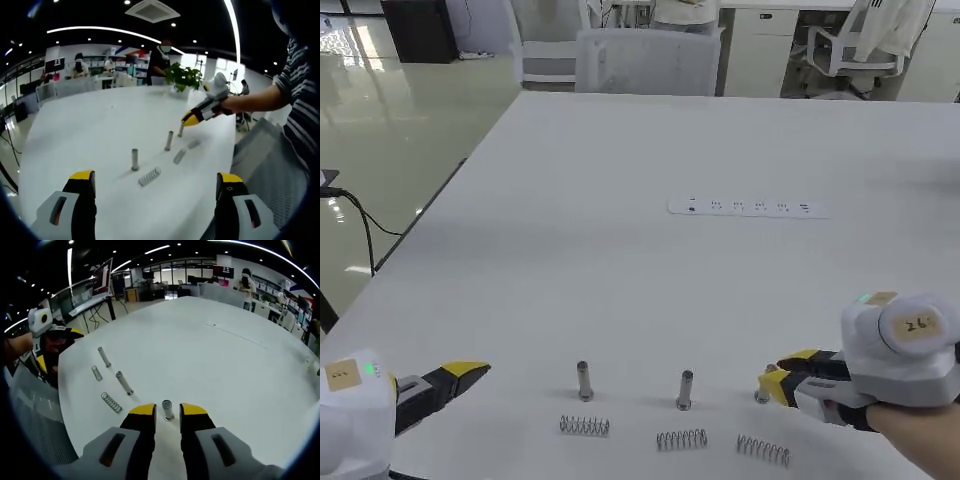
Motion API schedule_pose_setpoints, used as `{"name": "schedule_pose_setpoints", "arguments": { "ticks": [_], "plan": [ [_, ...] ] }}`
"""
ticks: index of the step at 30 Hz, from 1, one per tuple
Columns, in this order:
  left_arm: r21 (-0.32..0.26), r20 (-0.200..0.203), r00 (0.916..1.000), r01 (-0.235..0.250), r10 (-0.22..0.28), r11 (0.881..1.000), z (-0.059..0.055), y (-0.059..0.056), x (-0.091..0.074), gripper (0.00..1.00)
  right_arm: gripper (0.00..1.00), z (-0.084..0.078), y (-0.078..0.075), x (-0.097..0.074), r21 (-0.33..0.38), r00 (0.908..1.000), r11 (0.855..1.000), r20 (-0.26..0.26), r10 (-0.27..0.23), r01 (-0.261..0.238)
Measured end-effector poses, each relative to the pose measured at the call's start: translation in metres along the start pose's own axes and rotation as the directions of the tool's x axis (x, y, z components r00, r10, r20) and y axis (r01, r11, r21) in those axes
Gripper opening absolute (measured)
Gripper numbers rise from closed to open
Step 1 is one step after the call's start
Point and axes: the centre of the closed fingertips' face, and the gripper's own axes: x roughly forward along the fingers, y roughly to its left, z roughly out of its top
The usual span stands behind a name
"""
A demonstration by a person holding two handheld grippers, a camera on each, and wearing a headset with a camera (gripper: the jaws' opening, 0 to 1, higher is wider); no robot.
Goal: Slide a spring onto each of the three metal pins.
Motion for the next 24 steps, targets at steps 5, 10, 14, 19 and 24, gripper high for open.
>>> {"name": "schedule_pose_setpoints", "arguments": {
  "ticks": [5, 10, 14, 19, 24],
  "plan": [
    [0.007, -0.014, 0.9999, -0.002, 0.002, 1.000, -0.003, 0.000, 0.000, 0.98, 0.18, 0.002, 0.000, -0.004, 0.006, 0.9999, 1.000, 0.016, 0.005, -0.005],
    [0.003, -0.012, 0.9999, -0.008, 0.008, 1.000, -0.003, 0.001, -0.001, 0.98, 0.21, 0.006, 0.001, -0.008, 0.009, 0.9993, 1.000, 0.036, 0.009, -0.009],
    [0.001, -0.015, 0.9998, -0.010, 0.010, 1.000, -0.004, 0.001, -0.001, 0.98, 0.22, 0.007, 0.001, -0.012, -0.002, 0.9989, 1.000, 0.045, 0.014, -0.014],
    [-0.004, -0.017, 0.9998, -0.012, 0.012, 1.000, -0.006, 0.001, -0.001, 0.98, 0.23, 0.006, -0.002, -0.020, -0.018, 0.9989, 1.000, 0.044, 0.013, -0.012],
    [-0.010, -0.008, 0.9999, -0.012, 0.011, 1.000, -0.004, 0.001, 0.000, 0.98, 0.23, 0.003, 0.000, -0.027, -0.092, 0.9996, 0.996, 0.026, 0.014, -0.012]
  ]
}}
